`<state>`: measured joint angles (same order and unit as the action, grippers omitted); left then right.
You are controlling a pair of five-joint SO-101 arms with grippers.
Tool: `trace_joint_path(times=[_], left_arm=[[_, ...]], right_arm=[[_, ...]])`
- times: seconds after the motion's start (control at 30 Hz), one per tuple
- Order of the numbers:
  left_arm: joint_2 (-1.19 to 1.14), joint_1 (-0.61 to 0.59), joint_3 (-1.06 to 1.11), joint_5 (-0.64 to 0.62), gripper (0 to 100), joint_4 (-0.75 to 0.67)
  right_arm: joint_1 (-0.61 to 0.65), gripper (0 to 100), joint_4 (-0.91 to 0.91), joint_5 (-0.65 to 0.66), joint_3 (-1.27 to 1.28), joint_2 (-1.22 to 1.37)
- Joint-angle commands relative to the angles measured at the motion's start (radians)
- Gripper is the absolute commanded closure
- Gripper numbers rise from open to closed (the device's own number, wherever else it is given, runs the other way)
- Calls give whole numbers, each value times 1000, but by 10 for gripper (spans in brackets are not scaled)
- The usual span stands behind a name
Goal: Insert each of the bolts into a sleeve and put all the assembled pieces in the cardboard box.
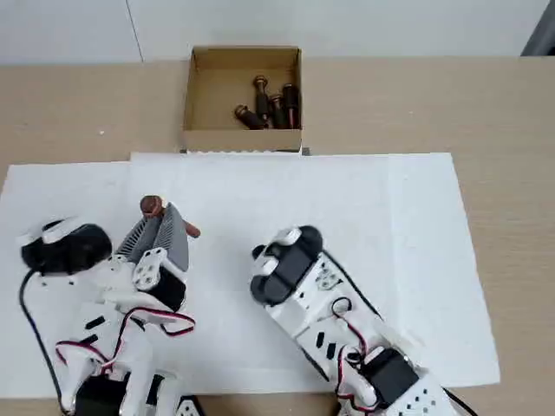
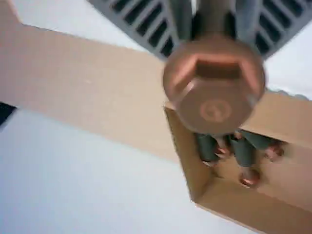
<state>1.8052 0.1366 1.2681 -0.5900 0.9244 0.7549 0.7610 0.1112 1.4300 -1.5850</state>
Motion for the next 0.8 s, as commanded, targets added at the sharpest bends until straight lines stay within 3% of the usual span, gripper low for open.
trace_joint_path(times=[0.0, 0.27, 0.77], left_arm=[[15, 69, -2, -35, 994, -31], [15, 190, 4, -80, 994, -68], [14, 201, 41, -80, 994, -20]], right_arm=[[33, 996, -74, 52, 17, -5], [59, 996, -122, 87, 38, -5], [58, 996, -120, 89, -18, -5]])
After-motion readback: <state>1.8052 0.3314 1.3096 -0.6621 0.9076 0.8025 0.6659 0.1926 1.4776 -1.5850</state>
